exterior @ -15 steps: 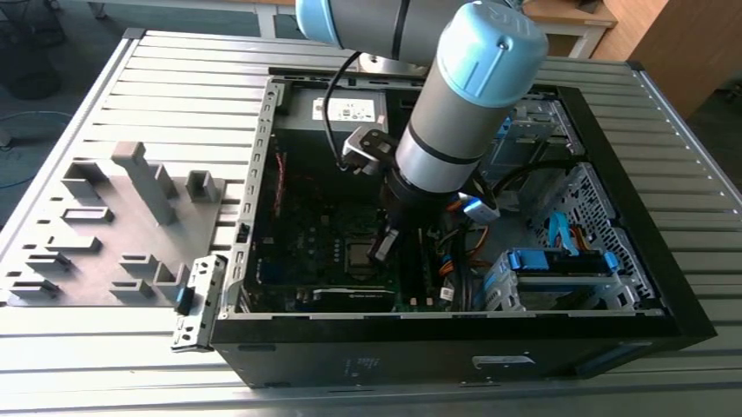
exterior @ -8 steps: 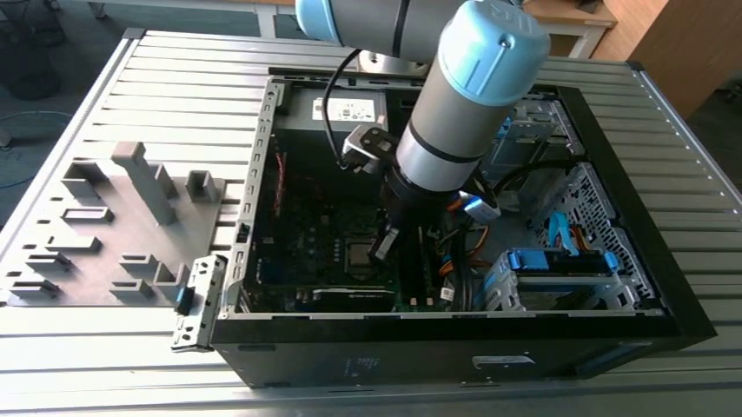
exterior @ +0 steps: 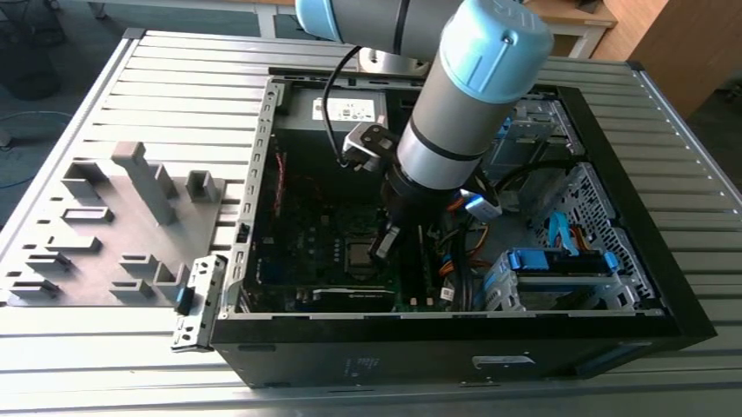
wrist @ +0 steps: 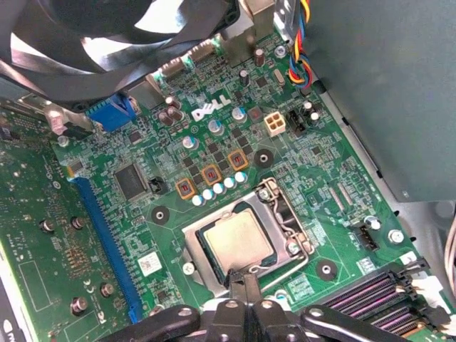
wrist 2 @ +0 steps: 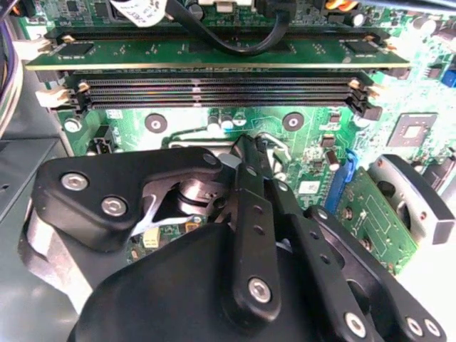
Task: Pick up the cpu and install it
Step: 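Install the first cpu locking lever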
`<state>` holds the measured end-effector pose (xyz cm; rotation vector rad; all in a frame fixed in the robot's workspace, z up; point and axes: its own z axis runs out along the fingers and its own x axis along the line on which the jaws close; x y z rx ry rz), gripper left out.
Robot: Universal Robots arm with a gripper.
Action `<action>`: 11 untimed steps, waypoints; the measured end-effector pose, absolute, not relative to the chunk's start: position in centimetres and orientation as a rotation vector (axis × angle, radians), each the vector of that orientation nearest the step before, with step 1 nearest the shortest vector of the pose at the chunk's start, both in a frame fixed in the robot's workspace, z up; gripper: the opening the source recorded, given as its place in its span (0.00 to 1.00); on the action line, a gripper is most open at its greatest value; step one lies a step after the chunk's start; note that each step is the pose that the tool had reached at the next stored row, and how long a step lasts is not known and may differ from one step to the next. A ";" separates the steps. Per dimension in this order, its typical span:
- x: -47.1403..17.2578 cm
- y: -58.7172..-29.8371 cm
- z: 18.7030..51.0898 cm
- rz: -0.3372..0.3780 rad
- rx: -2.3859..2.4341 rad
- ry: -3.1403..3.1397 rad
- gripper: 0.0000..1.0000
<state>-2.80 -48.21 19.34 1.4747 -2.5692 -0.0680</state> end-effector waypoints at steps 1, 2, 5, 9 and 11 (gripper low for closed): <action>-2.8 -48.2 19.3 -0.068 1.475 -2.569 0.11; -2.8 -48.2 19.3 -0.069 1.475 -2.569 0.11; -2.8 -48.2 19.3 -0.086 1.474 -2.565 0.11; -2.7 -48.2 19.2 -0.106 1.469 -2.553 0.11; -2.6 -48.2 19.2 -0.111 1.466 -2.548 0.11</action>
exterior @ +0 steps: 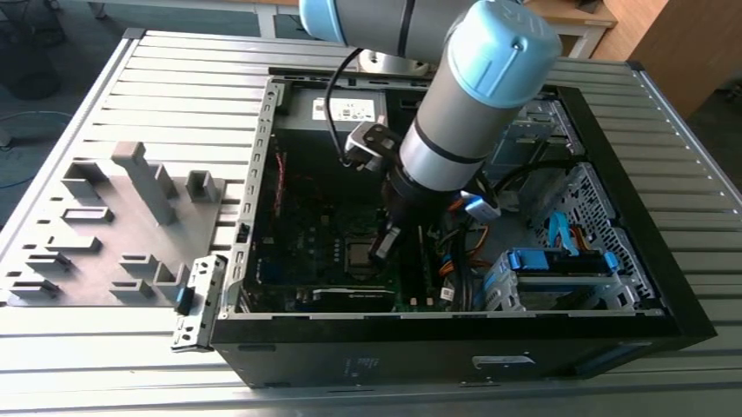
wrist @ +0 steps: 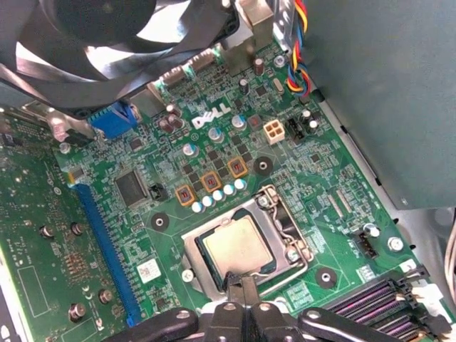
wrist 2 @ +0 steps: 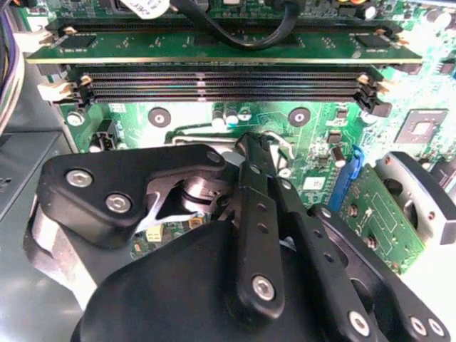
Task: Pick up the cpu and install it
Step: 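Install the first cpu locking lever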
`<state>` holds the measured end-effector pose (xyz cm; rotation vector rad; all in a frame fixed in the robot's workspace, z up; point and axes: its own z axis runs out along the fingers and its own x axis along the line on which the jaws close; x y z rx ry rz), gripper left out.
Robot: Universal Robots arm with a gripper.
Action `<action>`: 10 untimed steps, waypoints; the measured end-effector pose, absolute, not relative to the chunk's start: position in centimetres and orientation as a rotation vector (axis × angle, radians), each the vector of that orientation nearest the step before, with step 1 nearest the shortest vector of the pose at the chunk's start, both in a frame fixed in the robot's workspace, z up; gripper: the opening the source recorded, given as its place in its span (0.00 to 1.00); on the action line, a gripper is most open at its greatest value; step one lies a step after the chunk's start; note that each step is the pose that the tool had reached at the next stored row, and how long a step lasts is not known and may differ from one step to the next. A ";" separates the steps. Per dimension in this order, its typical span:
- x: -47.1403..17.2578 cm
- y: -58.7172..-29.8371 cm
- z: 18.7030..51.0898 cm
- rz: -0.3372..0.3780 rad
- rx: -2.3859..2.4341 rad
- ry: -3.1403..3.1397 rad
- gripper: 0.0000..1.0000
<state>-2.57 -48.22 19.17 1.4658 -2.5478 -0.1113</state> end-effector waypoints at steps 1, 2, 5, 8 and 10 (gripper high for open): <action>-2.5 -48.2 19.2 -0.114 1.464 -2.545 0.11; -2.4 -48.2 19.1 -0.116 1.463 -2.542 0.11; -2.4 -48.2 19.1 -0.117 1.462 -2.541 0.11; -2.4 -48.2 19.1 -0.118 1.462 -2.541 0.11; -2.3 -48.2 19.1 -0.121 1.460 -2.537 0.11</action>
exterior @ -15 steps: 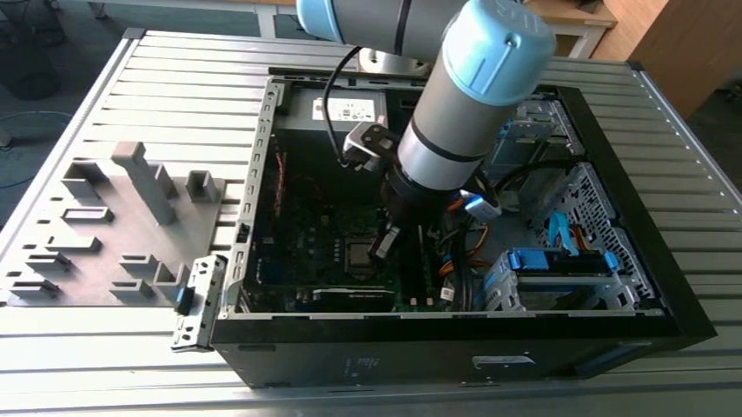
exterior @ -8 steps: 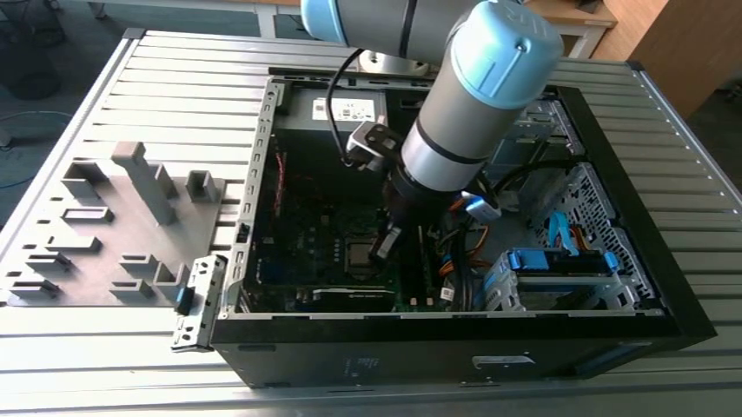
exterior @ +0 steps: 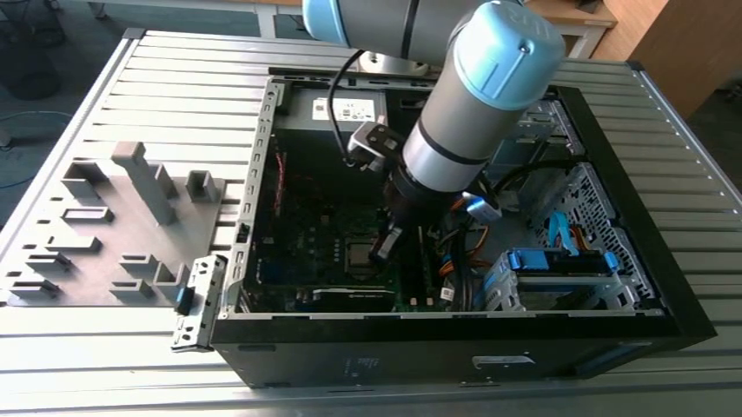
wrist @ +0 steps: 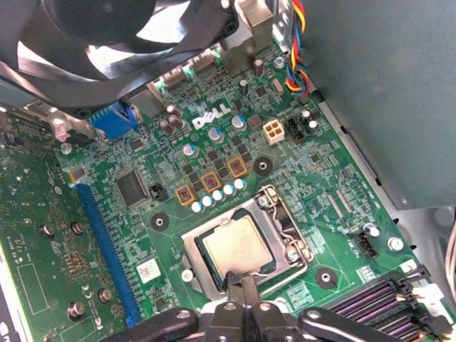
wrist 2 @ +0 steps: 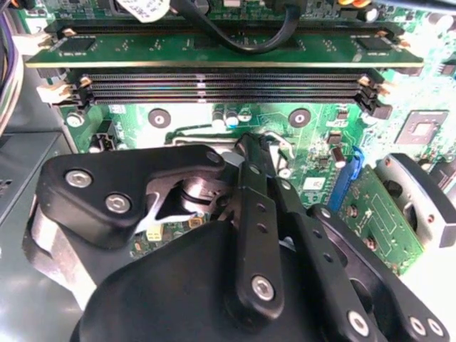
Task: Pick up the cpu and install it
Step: 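Install the first cpu locking lever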
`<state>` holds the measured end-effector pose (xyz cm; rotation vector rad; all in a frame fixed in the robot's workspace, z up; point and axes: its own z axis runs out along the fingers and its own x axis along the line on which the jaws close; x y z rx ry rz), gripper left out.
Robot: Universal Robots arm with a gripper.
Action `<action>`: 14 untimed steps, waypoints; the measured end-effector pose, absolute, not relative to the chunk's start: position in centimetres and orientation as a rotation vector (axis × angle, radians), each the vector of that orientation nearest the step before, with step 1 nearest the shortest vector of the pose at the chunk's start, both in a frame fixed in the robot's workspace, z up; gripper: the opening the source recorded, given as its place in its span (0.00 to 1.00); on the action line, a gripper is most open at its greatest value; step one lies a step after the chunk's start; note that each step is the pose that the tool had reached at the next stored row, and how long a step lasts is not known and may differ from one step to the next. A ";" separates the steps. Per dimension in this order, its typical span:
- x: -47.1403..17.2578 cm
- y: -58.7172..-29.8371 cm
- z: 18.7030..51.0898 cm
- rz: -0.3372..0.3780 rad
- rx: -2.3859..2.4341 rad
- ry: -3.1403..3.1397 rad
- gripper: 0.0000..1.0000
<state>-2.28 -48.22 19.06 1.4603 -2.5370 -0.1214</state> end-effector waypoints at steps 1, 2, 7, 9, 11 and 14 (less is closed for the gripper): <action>-2.2 -48.2 19.0 -0.123 1.459 -2.535 0.11; -2.2 -48.2 19.0 -0.124 1.458 -2.533 0.11; -2.0 -48.3 18.7 -0.133 1.453 -2.523 0.11; -2.0 -48.3 18.7 -0.134 1.452 -2.523 0.11; -2.0 -48.3 18.7 -0.134 1.452 -2.523 0.11; -1.9 -48.3 18.6 -0.134 1.452 -2.522 0.11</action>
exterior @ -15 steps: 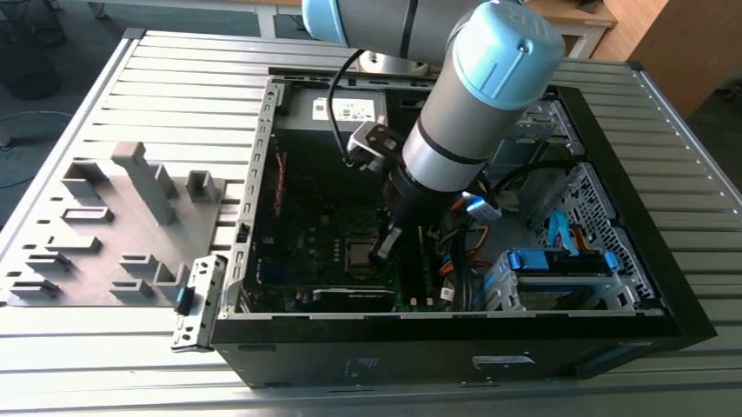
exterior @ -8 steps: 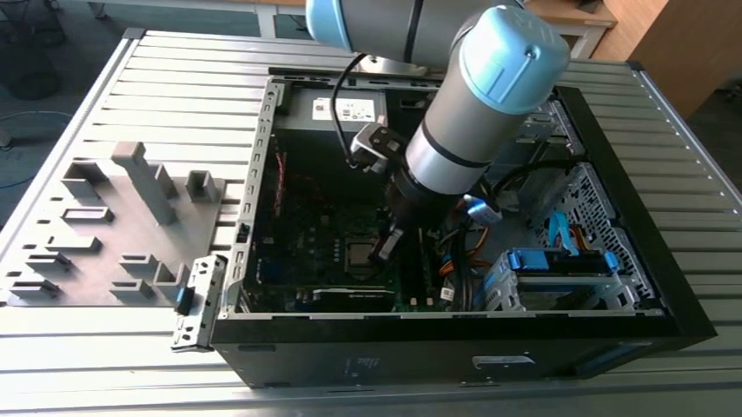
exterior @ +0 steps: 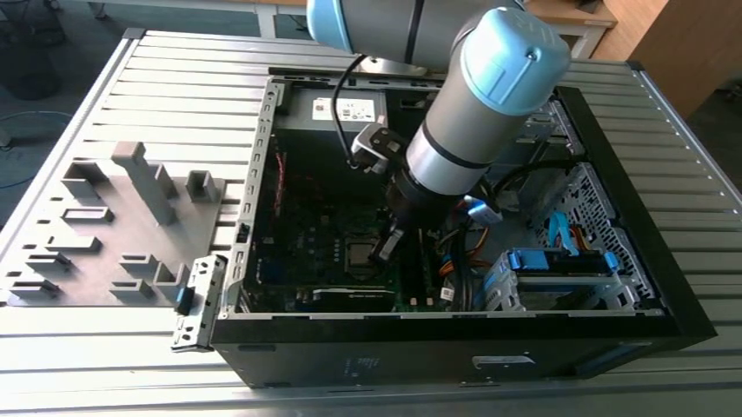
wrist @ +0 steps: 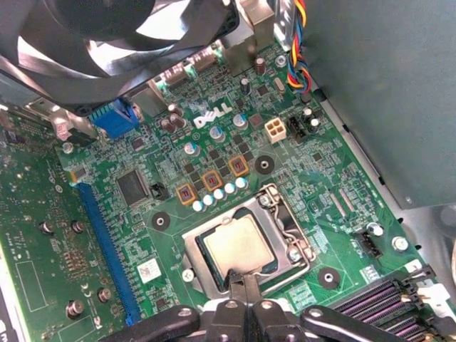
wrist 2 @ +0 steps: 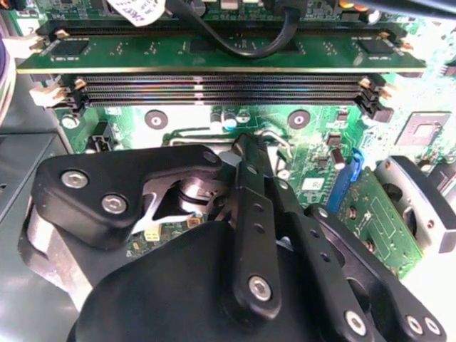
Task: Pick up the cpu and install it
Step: 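Install the first cpu locking lever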
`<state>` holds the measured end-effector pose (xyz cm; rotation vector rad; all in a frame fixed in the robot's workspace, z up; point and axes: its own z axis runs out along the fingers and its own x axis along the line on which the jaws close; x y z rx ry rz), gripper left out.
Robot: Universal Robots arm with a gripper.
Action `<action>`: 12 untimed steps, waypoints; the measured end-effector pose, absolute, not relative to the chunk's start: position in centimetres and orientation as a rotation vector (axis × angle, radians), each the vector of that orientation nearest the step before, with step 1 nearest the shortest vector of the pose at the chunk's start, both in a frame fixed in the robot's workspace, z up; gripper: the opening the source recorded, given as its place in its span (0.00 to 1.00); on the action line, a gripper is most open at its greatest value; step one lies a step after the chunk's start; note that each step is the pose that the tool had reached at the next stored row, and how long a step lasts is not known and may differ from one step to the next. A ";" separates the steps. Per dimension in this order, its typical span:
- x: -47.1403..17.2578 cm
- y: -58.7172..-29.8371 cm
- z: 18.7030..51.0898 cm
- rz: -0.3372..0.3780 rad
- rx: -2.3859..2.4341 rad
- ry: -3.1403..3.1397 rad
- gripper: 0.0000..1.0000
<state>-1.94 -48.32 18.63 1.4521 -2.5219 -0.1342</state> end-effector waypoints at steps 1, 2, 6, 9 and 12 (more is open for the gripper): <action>-1.9 -48.3 18.6 -0.135 1.451 -2.521 0.11; -1.8 -48.3 18.5 -0.136 1.451 -2.519 0.11; -1.7 -48.3 18.3 -0.139 1.448 -2.515 0.11; -1.6 -48.3 18.2 -0.142 1.446 -2.512 0.11; -1.6 -48.3 18.2 -0.142 1.446 -2.512 0.11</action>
